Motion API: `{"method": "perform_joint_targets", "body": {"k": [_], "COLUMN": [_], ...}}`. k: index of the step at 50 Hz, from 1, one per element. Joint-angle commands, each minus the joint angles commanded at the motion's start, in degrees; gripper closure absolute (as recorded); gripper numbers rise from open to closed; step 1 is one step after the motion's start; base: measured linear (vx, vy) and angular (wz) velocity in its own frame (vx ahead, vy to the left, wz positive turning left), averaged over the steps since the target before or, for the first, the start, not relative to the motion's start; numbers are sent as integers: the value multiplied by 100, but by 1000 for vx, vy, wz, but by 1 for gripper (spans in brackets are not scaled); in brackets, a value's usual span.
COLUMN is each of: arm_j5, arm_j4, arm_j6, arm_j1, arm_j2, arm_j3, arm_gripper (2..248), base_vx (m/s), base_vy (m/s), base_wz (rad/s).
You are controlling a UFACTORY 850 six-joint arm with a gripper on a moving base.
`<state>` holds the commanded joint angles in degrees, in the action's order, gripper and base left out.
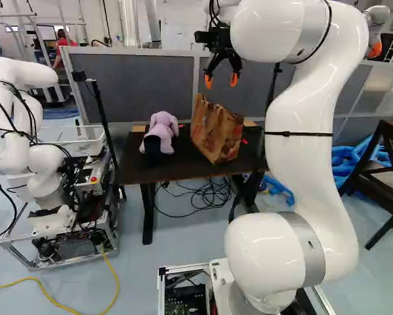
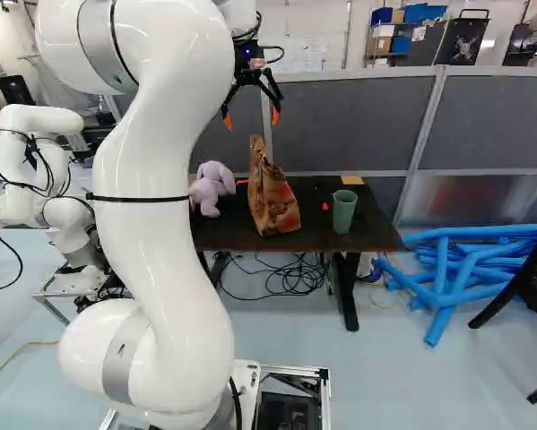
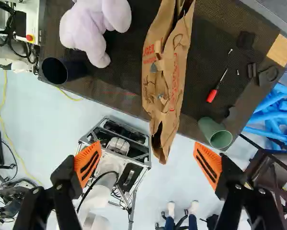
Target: Pick up the bag on the ground and place it on the table
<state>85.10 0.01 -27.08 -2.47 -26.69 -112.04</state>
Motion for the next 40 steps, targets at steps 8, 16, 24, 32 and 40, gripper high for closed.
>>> {"method": "perform_joint_targets", "body": {"k": [8,16,24,32,40], "arm_j5": [0,0,0,0,0], "arm_j4": [0,0,0,0,0], "arm_j6": [0,0,0,0,0], "arm_j1": [0,0,0,0,0], "arm_j2": [2,2,2,2,2], "arm_j3": [2,2,2,2,2], "arm_gripper": [3,3,3,3,3], "base_vx": [0,0,0,-4,-61], "base_vy": [0,0,0,0,0], "base_wz": [0,0,0,1,7]}}
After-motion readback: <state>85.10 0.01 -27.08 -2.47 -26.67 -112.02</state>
